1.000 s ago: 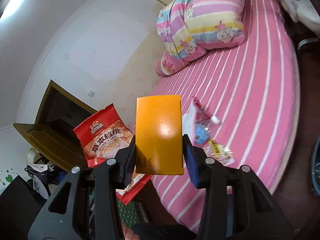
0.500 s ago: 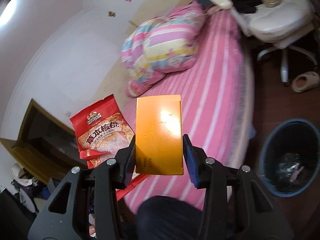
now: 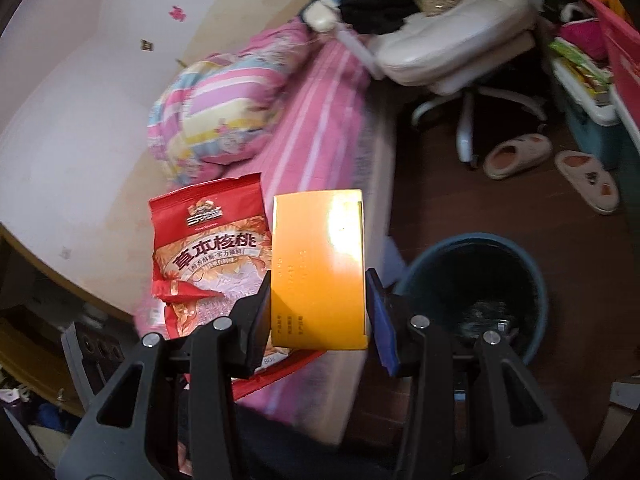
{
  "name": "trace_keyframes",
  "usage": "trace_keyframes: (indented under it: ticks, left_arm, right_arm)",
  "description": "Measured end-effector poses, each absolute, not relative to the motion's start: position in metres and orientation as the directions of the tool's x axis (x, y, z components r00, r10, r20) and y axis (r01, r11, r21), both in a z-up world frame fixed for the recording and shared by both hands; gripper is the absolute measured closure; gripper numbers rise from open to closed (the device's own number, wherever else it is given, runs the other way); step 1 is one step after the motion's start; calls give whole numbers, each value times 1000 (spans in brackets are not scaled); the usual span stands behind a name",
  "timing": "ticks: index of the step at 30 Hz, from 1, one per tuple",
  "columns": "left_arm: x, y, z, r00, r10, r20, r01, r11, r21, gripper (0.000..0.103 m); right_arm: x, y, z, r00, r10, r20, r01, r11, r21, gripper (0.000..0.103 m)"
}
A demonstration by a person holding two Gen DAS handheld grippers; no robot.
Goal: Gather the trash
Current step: 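Carry orange box and red wrapper to the bin and release both, then move both tools back over the remaining trash on the bed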
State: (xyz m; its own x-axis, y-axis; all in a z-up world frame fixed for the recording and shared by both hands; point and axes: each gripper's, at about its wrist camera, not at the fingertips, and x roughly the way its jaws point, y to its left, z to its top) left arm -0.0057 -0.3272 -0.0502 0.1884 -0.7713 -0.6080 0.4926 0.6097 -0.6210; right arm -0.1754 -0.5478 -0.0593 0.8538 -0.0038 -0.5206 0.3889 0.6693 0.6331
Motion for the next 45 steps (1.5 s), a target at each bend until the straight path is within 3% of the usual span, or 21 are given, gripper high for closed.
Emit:
trace_keyframes:
  ticks: [17,20,22,31,40,45]
  left_arm:
    - [14,-419,-142,-58,-696,-716,514,594,-619,97]
    - [18,-430,-154,-71,-670,-739,517,608,-602,83]
    - [19,-435,-158,-77,-661,-746,509,618,-600,45]
    - [25,-422,-147,-48,-715,-697,444,610,-656,41]
    - [23,-375,-94,99,-781,-617,415,596,-687,17]
    - [28,-330,-66,187,-815,-548,352,577,-737,14]
  right_arm:
    - [-174,-591,-139,713,-123,-690,579,659,480,57]
    - [-172,-594,-145,689,-126,-714,607,639,473,53]
    - [-174,-594,-146,676,-150,-721,628,631,457,31]
    - [-173,-575,-124,708,-161,-687,585,678,444,28]
    - [-148,-522,-64,792,-92,-604,429,788,442,22]
    - [-131,-480,-30,827,-30,-561,326,840,435,19]
